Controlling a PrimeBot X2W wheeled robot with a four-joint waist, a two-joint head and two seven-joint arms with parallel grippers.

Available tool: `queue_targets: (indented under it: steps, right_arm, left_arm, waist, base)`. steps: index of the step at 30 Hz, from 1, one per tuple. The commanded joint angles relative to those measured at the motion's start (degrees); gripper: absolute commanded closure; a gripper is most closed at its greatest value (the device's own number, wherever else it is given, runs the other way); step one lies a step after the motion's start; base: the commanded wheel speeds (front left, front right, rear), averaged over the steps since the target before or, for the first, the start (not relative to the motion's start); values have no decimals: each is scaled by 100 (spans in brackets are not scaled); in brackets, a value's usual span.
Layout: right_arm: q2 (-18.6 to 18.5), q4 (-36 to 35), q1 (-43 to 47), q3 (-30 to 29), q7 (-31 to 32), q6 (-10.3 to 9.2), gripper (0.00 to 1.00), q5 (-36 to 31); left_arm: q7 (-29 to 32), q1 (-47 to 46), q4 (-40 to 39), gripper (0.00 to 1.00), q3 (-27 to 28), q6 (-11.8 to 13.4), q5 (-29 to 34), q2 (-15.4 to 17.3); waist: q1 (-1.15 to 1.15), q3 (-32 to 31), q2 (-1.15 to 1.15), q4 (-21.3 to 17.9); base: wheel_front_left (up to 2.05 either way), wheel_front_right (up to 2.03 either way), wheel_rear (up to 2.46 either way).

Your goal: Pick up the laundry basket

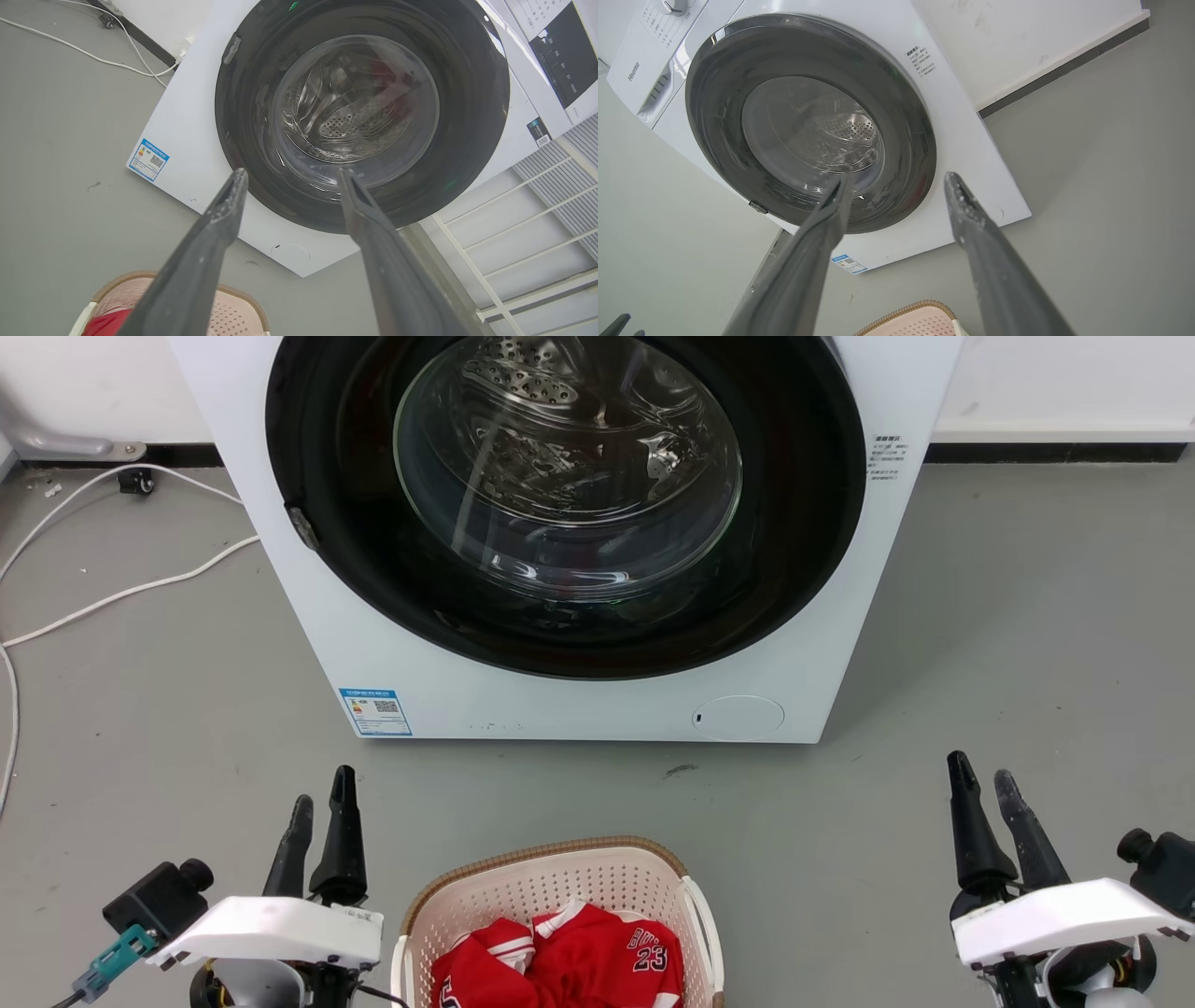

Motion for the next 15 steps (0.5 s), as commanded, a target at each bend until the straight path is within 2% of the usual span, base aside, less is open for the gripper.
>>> queue_targets:
  steps: [1,15]
  right_arm:
    - [-17,-108,6,14,-61,0,0,-202]
    - [-19,-216,109,60,-302,0,0,-1242]
  left_arm:
    - [-57,-17,-101,0,-7,-17,183,20]
    - [-293,92,-175,0,-42,19,1120,22]
  waist:
    - [0,0,0,1]
    - [0,2,0,6]
  base:
    - [0,0,0]
    - [0,0,0]
